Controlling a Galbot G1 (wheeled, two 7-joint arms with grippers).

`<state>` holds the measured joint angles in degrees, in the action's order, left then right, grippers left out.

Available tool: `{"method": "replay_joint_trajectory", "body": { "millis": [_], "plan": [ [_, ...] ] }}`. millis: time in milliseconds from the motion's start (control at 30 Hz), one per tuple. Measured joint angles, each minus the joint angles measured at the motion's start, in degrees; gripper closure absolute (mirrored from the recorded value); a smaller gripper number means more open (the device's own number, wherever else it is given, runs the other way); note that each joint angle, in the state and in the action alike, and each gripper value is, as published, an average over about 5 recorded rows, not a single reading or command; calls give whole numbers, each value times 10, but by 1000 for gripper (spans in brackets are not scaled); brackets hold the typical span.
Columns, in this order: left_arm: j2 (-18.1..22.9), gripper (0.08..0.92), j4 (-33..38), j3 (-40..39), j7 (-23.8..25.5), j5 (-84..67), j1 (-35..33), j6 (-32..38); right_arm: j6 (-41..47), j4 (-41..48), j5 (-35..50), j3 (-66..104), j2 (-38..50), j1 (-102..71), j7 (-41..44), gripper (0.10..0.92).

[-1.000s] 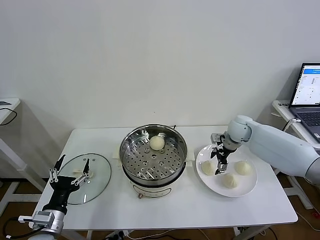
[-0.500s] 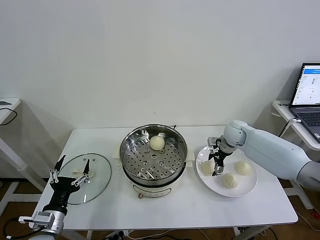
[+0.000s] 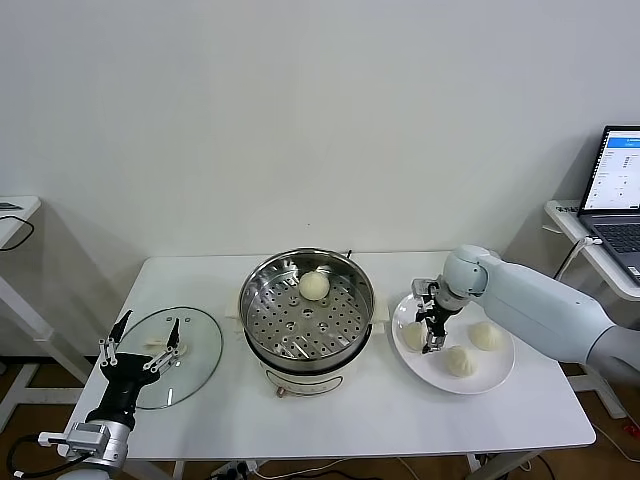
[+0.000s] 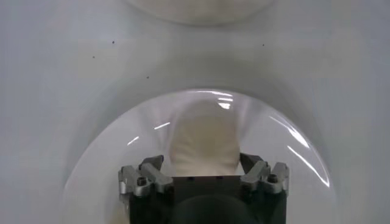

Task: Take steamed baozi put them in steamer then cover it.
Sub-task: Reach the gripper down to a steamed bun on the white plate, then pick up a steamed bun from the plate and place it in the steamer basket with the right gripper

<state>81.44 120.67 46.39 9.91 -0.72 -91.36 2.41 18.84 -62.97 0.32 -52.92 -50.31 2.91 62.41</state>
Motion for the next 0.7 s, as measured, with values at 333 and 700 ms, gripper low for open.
{"method": "replay_joint_trajectory", "body": {
  "millis": [333, 700],
  "plan": [
    [1, 177, 1, 0, 0, 0, 0, 0, 2, -13, 7, -5, 14, 12, 9, 313],
    [0, 177, 10, -4, -2, 0, -1, 0, 29, -110, 91, -73, 93, 116, 20, 321]
  ]
}}
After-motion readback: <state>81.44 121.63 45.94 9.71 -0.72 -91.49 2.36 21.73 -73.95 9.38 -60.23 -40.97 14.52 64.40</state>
